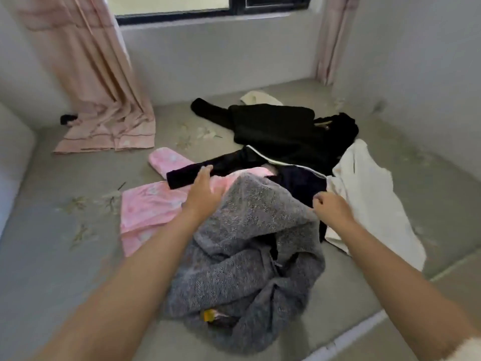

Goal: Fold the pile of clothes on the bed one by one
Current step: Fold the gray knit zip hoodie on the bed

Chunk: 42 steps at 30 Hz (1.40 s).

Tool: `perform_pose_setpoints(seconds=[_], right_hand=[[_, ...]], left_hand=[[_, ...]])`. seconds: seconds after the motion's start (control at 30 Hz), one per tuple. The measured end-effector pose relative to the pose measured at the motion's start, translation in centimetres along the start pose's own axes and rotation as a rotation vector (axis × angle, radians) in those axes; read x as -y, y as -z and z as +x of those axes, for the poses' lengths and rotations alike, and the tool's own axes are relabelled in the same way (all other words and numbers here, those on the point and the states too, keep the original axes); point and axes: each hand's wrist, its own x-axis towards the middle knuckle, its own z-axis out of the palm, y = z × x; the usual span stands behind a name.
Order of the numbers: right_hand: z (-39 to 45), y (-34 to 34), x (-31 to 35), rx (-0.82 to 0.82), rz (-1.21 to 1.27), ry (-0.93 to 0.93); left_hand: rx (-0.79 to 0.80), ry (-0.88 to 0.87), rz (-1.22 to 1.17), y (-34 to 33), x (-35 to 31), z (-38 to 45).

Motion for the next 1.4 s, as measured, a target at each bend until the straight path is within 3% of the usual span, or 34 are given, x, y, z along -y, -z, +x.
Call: perform_pose_setpoints(seconds=[0.1,0.2,0.5,0.67,0.83,0.93,1.03,1.13,1.27,1.33,1.4], right_hand=[[-2.1,-5.3,-3.5,0.183,-0.142,0.056],[-3.9,-10.2,-6.2,0.225,-0.311,0.058],[-2.1,-17.3,-8.7,0.157,-0.274,-0.256],[2.2,-18.0,-12.3,0.126,-0.127,-0.505],[2.8,-19.7,-16.5,0.365,0.033,-0.595],[3.6,-18.1,-17.2,0.288,0.035,-0.5],[6.0,-14.3,-16.8,0.138,0.022,-0.396],[9.4,-10.4,-15.3,0.025,0.022,-0.331],[12.3,-6.3,-12.1,-0.16,-0.002,-0.165],[12.8,-5.2,-10.5,-0.226,0.0,-0.011],[12.8,-5.2,-8.9,-0.172,-0.034,0.124]], left_hand=[[0.308,0.065,0.264,-4.9,5.1,-2.2],[0.514,0.169,0.423,-8.6,9.8,-3.7],[0.576,0.16,0.491,-14.8,14.3,-4.2],[0.427,0.036,0.553,-19.6,15.3,-4.7],[0.378,0.176,0.78,-24.3,14.4,-3.7],[0.279,0.19,0.666,-24.1,13.2,-2.2],[0.056,0.242,0.529,-20.5,11.7,-0.5],[-0.143,0.246,0.563,-15.1,9.8,1.4],[-0.393,0.449,0.641,-6.7,8.3,2.8],[-0.351,0.589,0.747,-3.6,8.0,2.0],[-0.102,0.718,0.934,-2.8,7.3,0.7]])
